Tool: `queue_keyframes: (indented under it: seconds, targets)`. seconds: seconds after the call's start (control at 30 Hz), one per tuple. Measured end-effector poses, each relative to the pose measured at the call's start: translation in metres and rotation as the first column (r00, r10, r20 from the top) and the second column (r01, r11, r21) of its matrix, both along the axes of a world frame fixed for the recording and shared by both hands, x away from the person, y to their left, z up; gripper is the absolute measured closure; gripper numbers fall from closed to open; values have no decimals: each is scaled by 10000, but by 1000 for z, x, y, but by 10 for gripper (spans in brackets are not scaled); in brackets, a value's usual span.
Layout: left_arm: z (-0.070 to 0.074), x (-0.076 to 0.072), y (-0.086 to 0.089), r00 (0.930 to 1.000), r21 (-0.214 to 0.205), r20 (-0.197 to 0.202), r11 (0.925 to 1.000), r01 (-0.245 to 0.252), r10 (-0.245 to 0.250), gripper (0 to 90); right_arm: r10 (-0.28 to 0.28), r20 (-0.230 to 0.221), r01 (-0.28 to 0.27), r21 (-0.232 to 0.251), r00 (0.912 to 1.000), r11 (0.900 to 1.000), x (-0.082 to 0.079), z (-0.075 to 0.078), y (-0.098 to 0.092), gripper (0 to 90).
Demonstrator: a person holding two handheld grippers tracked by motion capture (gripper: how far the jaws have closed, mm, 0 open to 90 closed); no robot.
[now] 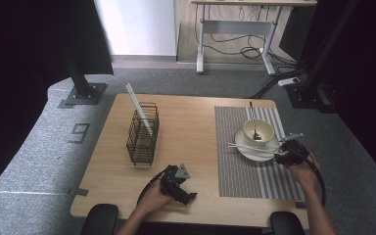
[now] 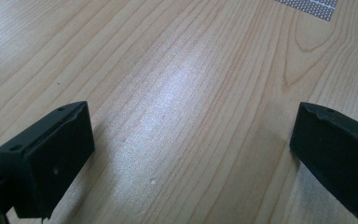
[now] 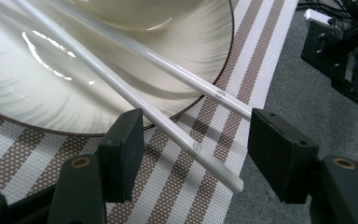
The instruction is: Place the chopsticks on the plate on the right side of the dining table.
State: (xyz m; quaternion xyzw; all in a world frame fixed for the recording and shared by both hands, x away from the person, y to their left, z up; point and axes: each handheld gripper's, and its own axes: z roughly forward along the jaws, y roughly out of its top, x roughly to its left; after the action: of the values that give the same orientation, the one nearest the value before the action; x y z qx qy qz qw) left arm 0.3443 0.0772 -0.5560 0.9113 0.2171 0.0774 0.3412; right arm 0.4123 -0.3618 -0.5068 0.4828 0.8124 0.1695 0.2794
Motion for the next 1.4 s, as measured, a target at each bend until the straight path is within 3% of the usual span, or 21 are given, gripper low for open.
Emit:
queue_keyframes:
  seconds: [0.37, 0.5, 0.73, 0.83, 1.0, 1.07, 1.27, 1.4]
  targets:
    - [0, 0, 0, 10000, 2, 2, 10000, 2, -2, 0, -542, 17, 541, 182, 9985, 9984, 5, -3, -9, 353]
    - [0, 0, 0, 10000, 0, 1, 10000, 0, 0, 0, -453, 52, 450, 387, 9990, 9982, 2, -2, -8, 339]
    - [0, 0, 0, 10000, -6, 1, 10000, -3, 3, 0, -41, -153, 56, 984, 9999, 9951, -12, 4, 0, 239]
    - [0, 0, 0, 10000, -1, 4, 10000, 2, -2, 0, 190, -192, -161, 1436, 9996, 9895, -20, 6, 8, 194]
    - [0, 0, 0, 10000, -6, 16, 10000, 6, -6, 0, 463, 156, -486, 2158, 9988, 9752, -30, 6, 25, 107]
    - [0, 0, 0, 10000, -6, 17, 10000, 6, -6, 0, 539, 338, -603, 2307, 9980, 9712, -33, 5, 35, 0]
    - [0, 0, 0, 10000, 6, 9, 10000, 5, -5, 0, 895, 848, -1082, 2502, 9924, 9621, -37, 6, 58, 0]
    - [0, 0, 0, 10000, 9, 8, 10000, 8, -8, 0, 1061, 897, -1280, 2914, 9903, 9480, -37, -1, 71, 0]
